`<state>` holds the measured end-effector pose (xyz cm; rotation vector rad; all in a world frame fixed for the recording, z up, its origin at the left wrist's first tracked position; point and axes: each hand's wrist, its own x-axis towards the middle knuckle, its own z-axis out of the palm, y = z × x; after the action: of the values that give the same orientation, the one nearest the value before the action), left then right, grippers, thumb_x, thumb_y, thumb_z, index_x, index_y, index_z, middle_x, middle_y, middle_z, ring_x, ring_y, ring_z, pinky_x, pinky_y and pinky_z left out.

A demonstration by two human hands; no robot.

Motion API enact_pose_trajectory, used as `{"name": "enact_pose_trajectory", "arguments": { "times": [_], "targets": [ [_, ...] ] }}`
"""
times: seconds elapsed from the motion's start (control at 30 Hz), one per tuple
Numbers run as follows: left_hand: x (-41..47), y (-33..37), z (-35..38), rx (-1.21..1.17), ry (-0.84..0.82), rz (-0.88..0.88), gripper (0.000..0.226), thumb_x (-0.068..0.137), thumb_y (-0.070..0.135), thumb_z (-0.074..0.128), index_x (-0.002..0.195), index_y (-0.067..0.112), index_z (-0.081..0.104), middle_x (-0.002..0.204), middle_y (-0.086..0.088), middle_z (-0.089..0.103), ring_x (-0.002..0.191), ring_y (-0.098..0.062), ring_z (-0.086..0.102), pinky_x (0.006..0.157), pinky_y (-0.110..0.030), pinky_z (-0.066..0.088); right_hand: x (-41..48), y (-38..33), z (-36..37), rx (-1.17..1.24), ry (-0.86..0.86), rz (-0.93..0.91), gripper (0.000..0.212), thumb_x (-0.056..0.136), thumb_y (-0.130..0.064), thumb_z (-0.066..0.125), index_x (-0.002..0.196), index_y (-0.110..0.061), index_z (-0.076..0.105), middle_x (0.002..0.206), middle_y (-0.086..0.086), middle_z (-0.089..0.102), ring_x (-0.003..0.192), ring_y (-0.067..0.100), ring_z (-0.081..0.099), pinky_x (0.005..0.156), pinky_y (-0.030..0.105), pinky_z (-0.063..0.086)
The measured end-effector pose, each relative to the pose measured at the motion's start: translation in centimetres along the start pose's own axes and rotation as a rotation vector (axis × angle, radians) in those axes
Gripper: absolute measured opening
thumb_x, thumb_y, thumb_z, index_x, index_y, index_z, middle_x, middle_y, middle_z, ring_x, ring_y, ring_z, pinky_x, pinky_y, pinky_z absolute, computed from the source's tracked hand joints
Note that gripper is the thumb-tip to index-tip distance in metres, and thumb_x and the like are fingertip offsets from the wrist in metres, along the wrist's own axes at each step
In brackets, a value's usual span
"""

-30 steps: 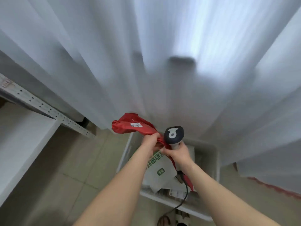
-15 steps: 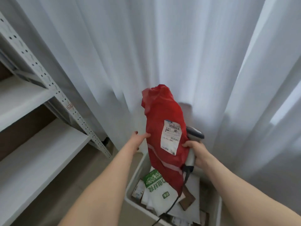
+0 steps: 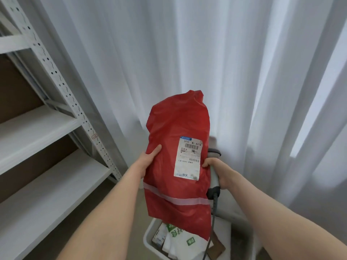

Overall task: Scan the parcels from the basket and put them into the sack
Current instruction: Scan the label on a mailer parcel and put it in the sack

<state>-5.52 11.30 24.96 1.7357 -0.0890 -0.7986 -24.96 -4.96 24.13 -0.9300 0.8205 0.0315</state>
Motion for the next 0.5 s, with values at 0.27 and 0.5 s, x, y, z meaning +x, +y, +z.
{"name": "enact_pose_trajectory", "arguments": {
  "times": [0.27,0.5],
  "targets": [
    [0.1,2.2,-0.6,-0.118,0.128,0.046,0.051,0.085,0.023,0.071,0.128,0.002,0.055,0.124,-0.017,0.061,0.111,-0.032,0.06,0.094,-0.037,0.048,0.4,-1.6,-0.6,0.139,0.256,-0.226,0.028,0.087,0.003,0.053,0.11,-0.012,0.053,0.097,0.011,0.059,0.082,0.026,0.06,0.071,0.04,0.053],
    [0.0,2.8,-0.7,-0.012,0.018,-0.063,0.056,0.086,0.036,0.069,0.131,0.006,0.054,0.121,-0.015,0.062,0.088,-0.027,0.06,0.079,-0.034,0.047,1.7,-1.7,2.5,0.216,0.33,-0.299,0.02,0.086,0.0,0.065,0.103,-0.007,0.058,0.075,0.007,0.064,0.059,0.018,0.06,0.043,0.023,0.049]
  ]
}}
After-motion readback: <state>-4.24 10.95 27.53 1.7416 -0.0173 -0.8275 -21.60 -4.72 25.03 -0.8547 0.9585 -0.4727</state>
